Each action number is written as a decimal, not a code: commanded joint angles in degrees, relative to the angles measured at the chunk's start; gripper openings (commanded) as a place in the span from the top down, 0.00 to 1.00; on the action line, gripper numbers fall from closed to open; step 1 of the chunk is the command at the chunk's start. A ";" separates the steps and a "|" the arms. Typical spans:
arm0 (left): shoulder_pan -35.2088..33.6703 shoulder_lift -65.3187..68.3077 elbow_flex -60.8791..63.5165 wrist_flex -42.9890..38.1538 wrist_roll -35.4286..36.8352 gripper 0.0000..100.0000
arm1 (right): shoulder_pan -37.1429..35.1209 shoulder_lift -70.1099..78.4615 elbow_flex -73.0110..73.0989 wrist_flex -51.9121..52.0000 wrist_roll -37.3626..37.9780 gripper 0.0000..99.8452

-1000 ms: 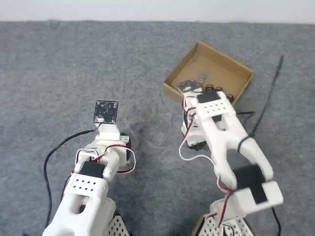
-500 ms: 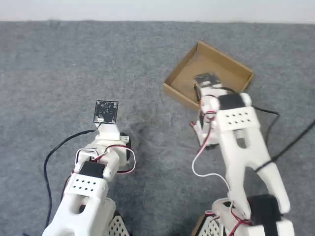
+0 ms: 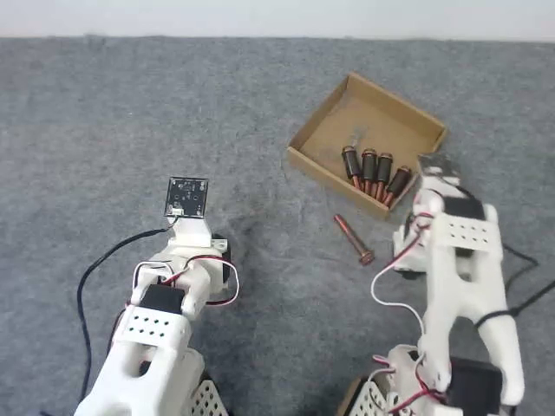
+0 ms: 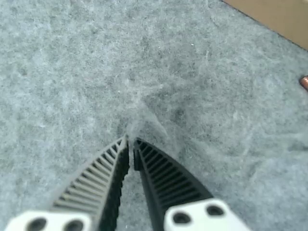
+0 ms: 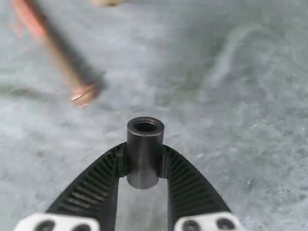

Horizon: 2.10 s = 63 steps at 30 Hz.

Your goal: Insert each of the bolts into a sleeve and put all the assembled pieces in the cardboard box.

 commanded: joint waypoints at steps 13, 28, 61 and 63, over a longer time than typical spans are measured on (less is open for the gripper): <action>0.26 -0.70 -1.63 -1.85 -0.44 0.99 | 15.25 -2.42 10.37 -16.66 0.26 0.99; 12.66 -0.09 -12.97 3.87 -3.60 0.99 | 15.43 -2.42 11.96 -20.18 0.62 0.99; 31.38 53.19 -59.21 5.89 25.85 0.99 | 15.16 -2.42 12.48 -21.41 0.62 0.99; 31.38 56.18 -59.47 5.80 30.51 0.99 | 15.16 -2.42 12.48 -21.41 0.62 0.99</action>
